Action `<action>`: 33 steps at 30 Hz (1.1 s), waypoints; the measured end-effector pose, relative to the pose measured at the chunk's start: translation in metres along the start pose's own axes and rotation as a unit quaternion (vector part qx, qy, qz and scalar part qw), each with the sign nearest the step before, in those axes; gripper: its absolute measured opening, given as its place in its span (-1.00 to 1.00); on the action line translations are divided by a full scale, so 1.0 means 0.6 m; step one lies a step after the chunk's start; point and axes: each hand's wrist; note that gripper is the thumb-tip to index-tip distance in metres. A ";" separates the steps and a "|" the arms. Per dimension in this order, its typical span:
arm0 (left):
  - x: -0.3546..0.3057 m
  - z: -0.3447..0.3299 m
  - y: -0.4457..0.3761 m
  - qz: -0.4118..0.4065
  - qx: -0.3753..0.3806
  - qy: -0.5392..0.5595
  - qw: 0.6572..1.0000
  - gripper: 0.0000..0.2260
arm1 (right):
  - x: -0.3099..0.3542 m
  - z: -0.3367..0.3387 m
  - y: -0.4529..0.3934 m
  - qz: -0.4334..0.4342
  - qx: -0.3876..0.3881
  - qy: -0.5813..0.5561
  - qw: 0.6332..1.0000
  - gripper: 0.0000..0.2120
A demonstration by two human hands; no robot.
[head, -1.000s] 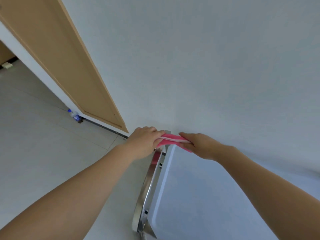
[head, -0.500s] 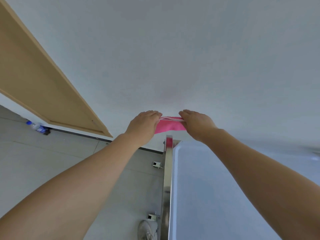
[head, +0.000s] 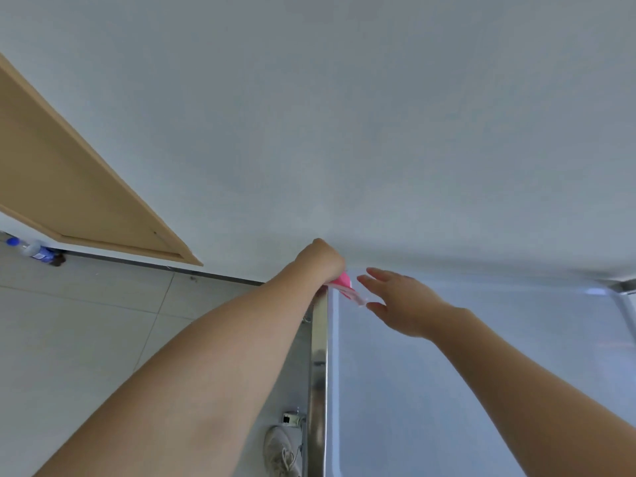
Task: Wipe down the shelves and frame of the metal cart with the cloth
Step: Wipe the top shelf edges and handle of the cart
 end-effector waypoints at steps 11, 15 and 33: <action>0.003 -0.066 0.059 0.037 -0.131 -0.038 0.990 -0.70 | -0.040 0.014 0.059 -0.021 -0.020 -0.043 0.999 -0.55; 0.012 -0.113 0.122 0.042 -0.212 -0.034 0.976 -0.48 | -0.043 0.025 0.075 0.027 -0.015 -0.030 0.999 -0.54; 0.064 -0.314 0.357 0.159 -0.314 0.039 0.935 -0.48 | 0.009 0.022 0.175 0.202 0.025 0.093 0.975 -0.52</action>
Point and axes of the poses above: each hand's wrist, its own y-axis away from the middle knuckle, its own z-axis out of the back of the hand, x = y × z, and after that the axes turned 3 degrees about -y, right-handed
